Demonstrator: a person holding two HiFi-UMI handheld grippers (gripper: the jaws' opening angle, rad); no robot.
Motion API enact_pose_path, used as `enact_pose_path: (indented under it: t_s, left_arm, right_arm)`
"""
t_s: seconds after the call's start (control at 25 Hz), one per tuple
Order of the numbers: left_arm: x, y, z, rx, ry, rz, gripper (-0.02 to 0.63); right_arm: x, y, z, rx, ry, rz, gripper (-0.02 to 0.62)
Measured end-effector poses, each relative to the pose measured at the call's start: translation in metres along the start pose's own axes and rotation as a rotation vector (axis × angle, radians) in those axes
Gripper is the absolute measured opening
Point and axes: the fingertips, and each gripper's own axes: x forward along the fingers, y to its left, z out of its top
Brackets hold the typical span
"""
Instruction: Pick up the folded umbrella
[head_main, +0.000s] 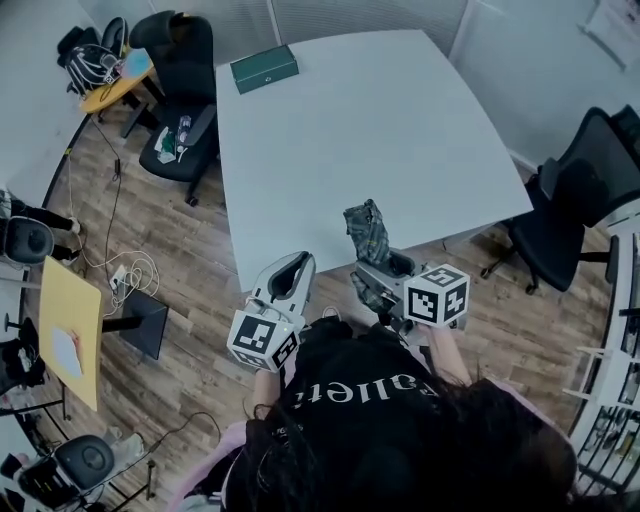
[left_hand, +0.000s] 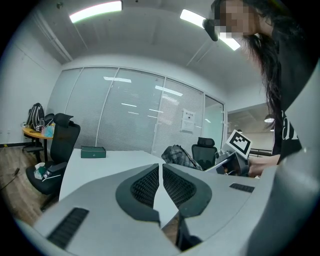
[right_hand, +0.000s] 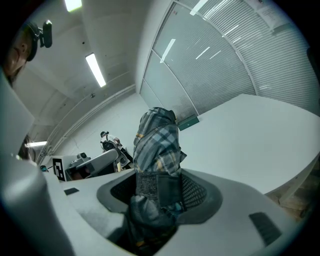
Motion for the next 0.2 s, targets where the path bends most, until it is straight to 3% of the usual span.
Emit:
enact_pose_path:
  t_s: [0.2]
  left_arm:
    - [0.001,0.0005,0.0015,0.0,-0.003,-0.013,0.026]
  right_arm:
    - [0.0023,0.0003,-0.0024,0.012,0.008,-0.008,0.235]
